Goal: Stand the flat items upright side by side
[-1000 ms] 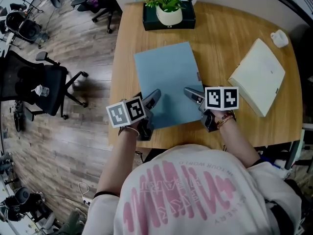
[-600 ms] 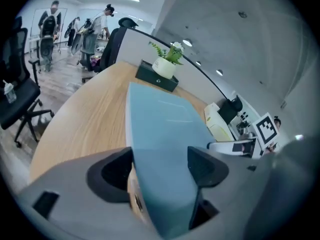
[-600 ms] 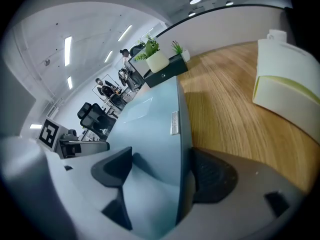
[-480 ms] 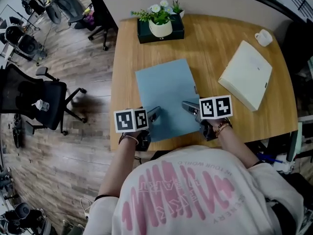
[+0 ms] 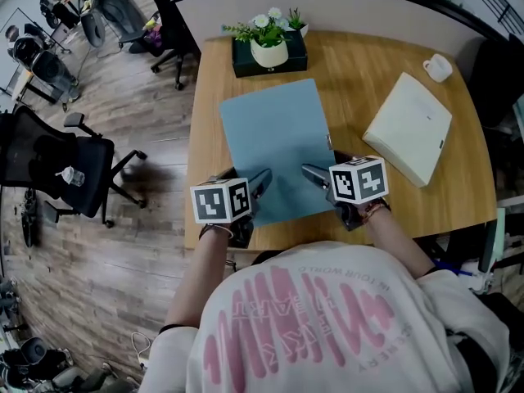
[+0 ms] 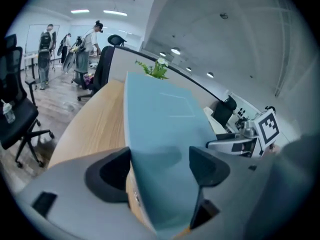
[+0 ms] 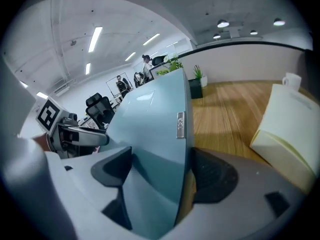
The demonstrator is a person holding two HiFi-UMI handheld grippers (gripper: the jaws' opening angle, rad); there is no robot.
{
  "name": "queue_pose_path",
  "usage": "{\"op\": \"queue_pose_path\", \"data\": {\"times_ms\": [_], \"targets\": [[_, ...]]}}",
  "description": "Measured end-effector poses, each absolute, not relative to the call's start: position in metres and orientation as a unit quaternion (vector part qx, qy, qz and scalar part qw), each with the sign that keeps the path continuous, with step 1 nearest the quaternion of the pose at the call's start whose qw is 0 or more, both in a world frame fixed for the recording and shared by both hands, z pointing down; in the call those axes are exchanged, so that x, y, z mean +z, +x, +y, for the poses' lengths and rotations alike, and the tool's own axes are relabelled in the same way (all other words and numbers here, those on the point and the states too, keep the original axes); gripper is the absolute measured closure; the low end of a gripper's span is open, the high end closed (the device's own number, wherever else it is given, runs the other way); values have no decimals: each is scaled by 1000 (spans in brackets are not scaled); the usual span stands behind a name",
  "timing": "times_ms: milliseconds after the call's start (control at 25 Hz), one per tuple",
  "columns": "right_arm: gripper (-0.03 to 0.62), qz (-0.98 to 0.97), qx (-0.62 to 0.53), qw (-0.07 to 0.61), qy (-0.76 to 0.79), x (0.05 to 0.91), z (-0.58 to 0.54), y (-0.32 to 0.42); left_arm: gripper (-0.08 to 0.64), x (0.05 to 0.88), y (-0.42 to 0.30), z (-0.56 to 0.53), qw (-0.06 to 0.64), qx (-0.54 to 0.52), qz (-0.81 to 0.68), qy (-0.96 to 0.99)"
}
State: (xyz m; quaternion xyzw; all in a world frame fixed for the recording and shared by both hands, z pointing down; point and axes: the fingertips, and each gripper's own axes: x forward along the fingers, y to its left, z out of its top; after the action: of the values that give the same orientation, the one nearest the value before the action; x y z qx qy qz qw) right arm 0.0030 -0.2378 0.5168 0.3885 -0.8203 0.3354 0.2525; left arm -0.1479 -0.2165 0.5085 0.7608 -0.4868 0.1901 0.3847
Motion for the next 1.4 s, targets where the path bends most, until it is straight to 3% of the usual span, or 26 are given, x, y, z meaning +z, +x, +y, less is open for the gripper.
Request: {"op": "queue_pose_path", "data": {"times_ms": [480, 1400], "targets": [[222, -852, 258, 212, 405, 482, -259, -3, 193, 445, -149, -243, 231, 164, -539, 793], [221, -861, 137, 226, 436, 478, -268, -7, 187, 451, -156, -250, 163, 125, -553, 807]]}}
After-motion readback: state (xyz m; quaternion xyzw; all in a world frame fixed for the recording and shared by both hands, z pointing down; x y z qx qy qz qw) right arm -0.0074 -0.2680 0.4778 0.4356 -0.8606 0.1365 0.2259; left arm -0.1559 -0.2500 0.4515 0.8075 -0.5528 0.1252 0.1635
